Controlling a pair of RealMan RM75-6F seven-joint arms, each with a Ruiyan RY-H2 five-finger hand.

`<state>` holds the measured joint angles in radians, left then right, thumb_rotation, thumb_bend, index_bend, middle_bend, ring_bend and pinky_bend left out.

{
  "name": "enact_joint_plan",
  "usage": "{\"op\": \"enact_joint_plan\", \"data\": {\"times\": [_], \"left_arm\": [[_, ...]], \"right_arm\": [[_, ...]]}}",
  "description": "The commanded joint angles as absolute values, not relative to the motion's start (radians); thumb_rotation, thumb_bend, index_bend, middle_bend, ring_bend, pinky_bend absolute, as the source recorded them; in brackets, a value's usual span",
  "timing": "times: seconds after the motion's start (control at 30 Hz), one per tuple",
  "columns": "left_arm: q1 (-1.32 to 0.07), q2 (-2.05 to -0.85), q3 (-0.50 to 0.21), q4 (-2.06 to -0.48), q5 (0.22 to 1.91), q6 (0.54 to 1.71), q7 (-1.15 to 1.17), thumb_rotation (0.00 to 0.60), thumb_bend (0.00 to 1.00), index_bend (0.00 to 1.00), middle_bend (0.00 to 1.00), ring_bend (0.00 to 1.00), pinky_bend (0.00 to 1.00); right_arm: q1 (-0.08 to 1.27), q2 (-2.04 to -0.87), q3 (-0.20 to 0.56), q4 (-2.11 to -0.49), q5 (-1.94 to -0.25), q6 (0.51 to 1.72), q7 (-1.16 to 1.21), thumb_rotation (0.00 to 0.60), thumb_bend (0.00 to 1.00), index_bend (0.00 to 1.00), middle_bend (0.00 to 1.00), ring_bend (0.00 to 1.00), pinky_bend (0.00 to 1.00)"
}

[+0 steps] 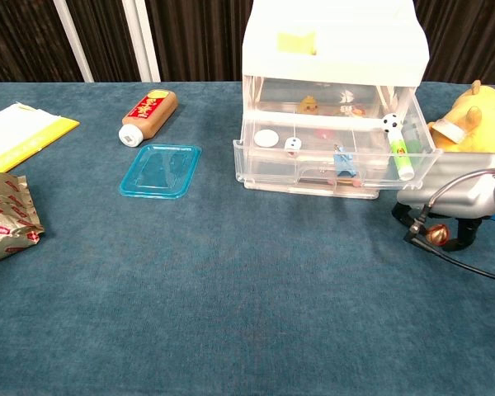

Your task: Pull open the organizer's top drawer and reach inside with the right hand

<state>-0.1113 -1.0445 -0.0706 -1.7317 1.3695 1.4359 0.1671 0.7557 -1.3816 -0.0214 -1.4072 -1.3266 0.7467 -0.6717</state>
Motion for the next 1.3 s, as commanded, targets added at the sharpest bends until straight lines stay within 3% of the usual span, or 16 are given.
{"op": "enact_joint_plan", "data": {"times": [0.03,0.43,0.6,0.77,1.0,1.13,1.3], "left_arm": [[-0.112,-1.045,-0.070,-1.731,1.370,1.435,0.168,0.600,0.42,0.10,0.02,0.00,0.00],[-0.112,-1.047,-0.068,-1.730,1.370,1.434,0.173,0.600,0.42,0.10,0.02,0.00,0.00],[-0.112,-1.048,-0.069,-1.729,1.372,1.435,0.174,0.600,0.42,0.10,0.02,0.00,0.00],[-0.112,-1.048,-0.069,-1.732,1.377,1.440,0.176,0.600,0.42,0.10,0.02,0.00,0.00],[-0.111,-1.049,-0.070,-1.736,1.383,1.449,0.181,0.600,0.42,0.10,0.02,0.00,0.00],[-0.110,-1.049,-0.070,-1.737,1.386,1.452,0.184,0.600,0.42,0.10,0.02,0.00,0.00],[-0.110,-1.049,-0.069,-1.742,1.392,1.455,0.189,0.600,0.42,0.10,0.02,0.00,0.00]], "right_arm": [[0.757,-1.368,-0.017,-1.432,-1.307,0.753,-0.696,0.600,0.28,0.45,0.98,0.96,0.98],[0.739,-1.259,-0.011,-1.593,-1.226,0.843,-0.815,0.600,0.28,0.33,0.96,0.96,0.98],[0.716,-1.106,0.011,-1.737,-1.112,0.896,-0.833,0.600,0.28,0.30,0.93,0.93,0.95],[0.688,-0.943,0.048,-1.868,-0.955,0.948,-0.777,0.600,0.28,0.28,0.86,0.87,0.82],[0.545,-0.850,0.084,-1.919,-0.983,1.129,-0.525,0.600,0.27,0.26,0.55,0.64,0.56],[0.421,-0.892,0.069,-1.886,-1.113,1.295,-0.363,0.600,0.24,0.23,0.38,0.50,0.40],[0.294,-0.982,0.023,-1.805,-1.268,1.457,-0.223,0.600,0.19,0.19,0.22,0.35,0.31]]}}
